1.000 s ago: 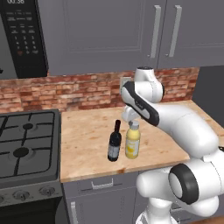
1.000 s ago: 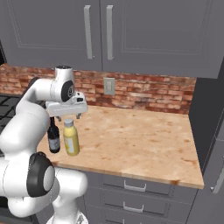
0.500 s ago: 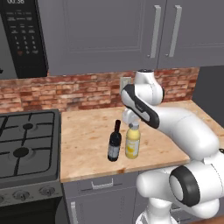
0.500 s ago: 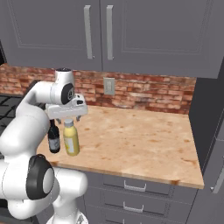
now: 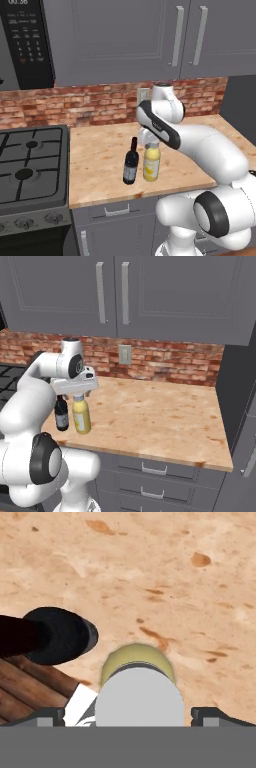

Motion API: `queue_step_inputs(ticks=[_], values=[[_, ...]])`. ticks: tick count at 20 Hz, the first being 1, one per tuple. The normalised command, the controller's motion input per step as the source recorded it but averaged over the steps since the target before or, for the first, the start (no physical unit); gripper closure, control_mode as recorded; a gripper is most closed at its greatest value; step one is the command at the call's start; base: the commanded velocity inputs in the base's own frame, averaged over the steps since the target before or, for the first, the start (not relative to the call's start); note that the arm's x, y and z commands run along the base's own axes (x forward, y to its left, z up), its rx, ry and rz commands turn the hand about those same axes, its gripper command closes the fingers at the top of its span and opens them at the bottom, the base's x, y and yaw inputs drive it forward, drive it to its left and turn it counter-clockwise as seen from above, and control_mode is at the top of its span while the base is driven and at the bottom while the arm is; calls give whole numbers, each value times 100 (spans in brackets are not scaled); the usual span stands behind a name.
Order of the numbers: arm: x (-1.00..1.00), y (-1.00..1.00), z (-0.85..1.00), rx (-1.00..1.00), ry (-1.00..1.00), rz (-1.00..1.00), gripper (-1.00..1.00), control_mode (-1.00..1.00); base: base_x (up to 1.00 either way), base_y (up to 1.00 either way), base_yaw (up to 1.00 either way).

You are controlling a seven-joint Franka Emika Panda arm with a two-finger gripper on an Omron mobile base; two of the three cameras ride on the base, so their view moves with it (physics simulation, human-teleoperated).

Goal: There is a wine glass and glass cup on the dining counter. Place the wine bottle next to the wine glass and the juice bottle next to the glass cup.

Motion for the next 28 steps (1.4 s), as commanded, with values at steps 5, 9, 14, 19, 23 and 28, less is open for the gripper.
queue_step_inputs(ticks=[5,9,14,19,23,28], values=[[1,12,-5,0,0,4,-100,-100,0,0,0],[-2,1,-5,0,0,0,-100,-100,0,0,0],[-1,-8,-4,0,0,0,-100,-100,0,0,0],[0,-10,-8,-3,0,0,100,-100,0,0,0],[0,-5,-10,-3,0,0,100,-100,0,0,0],[-4,-4,5,0,0,0,100,-100,0,0,0]])
